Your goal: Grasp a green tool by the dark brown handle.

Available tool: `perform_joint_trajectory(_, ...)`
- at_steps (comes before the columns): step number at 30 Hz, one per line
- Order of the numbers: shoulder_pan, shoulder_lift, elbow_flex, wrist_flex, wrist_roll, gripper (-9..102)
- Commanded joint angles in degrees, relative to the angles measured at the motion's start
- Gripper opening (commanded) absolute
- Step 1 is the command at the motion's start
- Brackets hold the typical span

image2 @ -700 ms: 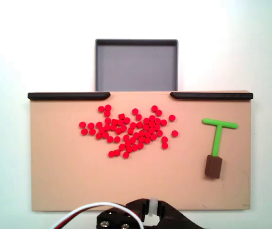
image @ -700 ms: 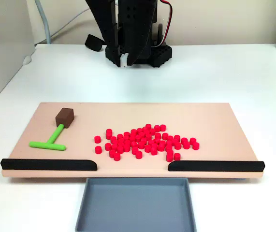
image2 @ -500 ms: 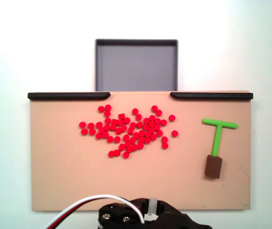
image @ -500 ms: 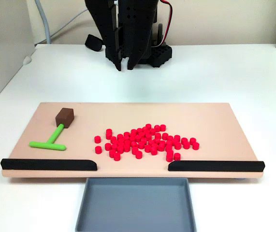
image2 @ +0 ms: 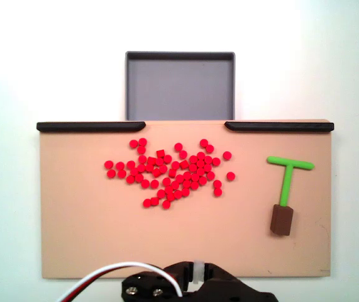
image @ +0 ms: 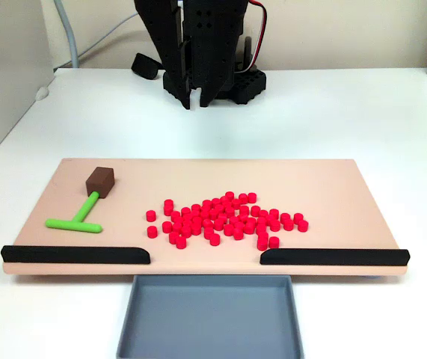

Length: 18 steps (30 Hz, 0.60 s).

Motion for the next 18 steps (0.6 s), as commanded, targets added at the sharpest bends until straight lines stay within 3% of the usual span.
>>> perform_joint_trajectory(1, 0.7, 0.2, -0.4, -0.3, -1.7, 0)
perform_joint_trajectory(18, 4.0, -2.8, -1.1, -2.5, -1.8, 0)
